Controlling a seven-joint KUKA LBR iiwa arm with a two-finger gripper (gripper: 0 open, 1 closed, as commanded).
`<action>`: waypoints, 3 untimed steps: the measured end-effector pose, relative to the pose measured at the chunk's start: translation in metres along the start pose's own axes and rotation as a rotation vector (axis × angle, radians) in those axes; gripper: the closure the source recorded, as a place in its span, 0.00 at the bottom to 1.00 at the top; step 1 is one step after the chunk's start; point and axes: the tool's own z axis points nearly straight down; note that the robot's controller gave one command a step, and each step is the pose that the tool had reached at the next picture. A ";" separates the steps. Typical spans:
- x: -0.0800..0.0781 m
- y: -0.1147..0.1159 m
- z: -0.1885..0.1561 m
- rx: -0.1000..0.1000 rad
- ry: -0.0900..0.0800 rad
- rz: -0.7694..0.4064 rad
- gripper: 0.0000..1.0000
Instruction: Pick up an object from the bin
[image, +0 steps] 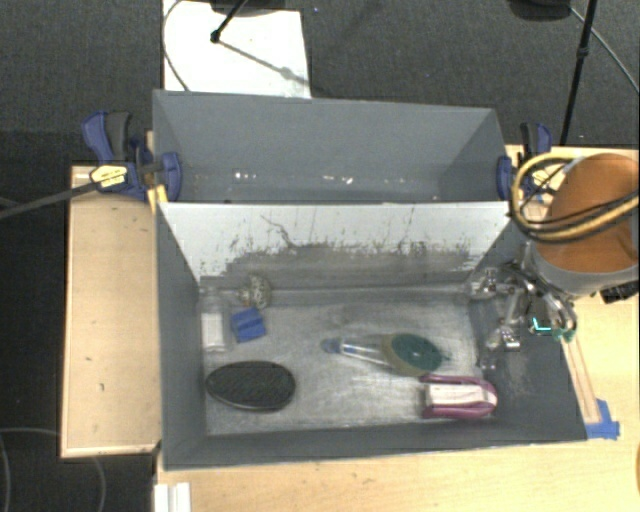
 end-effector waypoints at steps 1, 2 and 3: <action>0.047 0.057 0.026 -0.002 -0.001 -0.069 0.00; 0.012 0.091 0.055 0.001 -0.010 0.022 0.00; 0.013 0.089 0.054 0.001 -0.009 0.018 1.00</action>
Offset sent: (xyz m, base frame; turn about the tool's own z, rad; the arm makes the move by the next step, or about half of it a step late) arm -0.0448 0.0542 -0.0247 -0.0639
